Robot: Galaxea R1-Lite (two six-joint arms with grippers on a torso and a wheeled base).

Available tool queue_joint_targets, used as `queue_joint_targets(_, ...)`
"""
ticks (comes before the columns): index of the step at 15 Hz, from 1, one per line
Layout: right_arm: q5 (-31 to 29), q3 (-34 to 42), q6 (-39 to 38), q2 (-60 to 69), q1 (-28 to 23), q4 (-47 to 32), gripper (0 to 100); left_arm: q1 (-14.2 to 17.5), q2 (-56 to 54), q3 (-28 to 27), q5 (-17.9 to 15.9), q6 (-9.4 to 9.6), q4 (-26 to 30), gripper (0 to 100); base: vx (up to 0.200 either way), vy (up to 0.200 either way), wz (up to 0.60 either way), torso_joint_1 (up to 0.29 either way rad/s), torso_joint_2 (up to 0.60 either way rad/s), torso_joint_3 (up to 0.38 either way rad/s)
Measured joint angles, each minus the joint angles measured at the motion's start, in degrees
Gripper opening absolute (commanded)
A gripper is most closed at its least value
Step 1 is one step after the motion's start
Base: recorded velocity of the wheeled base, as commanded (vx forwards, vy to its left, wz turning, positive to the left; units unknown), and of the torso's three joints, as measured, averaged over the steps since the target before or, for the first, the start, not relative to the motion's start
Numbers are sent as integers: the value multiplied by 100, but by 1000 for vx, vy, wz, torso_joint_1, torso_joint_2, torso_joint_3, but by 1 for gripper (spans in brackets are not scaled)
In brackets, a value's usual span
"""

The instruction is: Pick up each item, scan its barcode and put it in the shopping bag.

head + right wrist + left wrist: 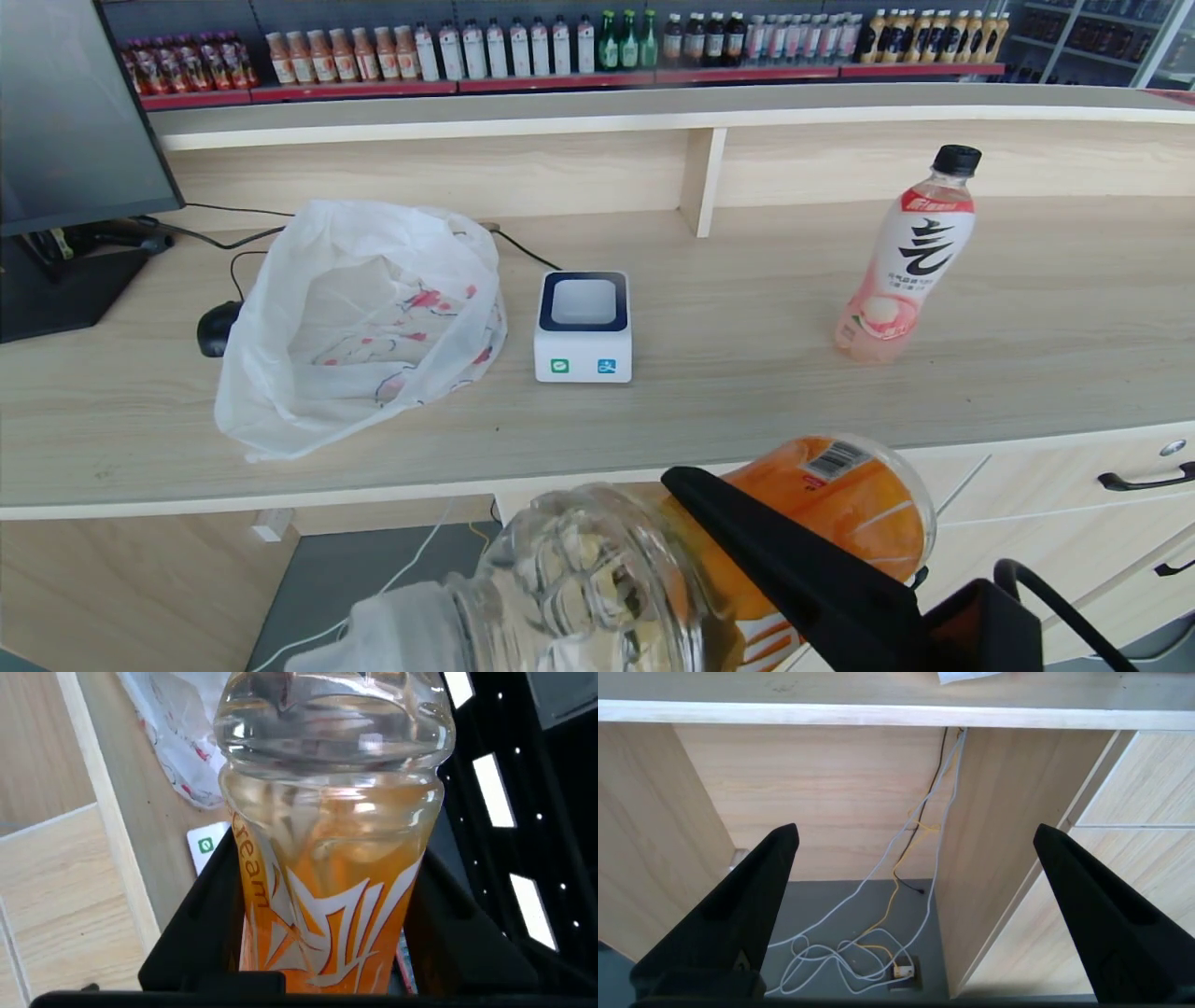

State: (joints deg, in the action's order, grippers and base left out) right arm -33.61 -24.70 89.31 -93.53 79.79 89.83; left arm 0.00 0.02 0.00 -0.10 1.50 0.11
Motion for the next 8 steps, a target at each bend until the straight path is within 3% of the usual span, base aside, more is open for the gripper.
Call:
queue_joint_targets(5, -60, -311, -1710, -71, -5, 11, 0, 0, 0, 0, 0, 0, 0, 100, 0, 0, 0, 0, 0, 0)
queue_joint_targets(8, -477, -562, -2855, -94, -90, 16, 0, 0, 0, 0, 2, 0, 5, 100, 0, 0, 0, 0, 0, 0)
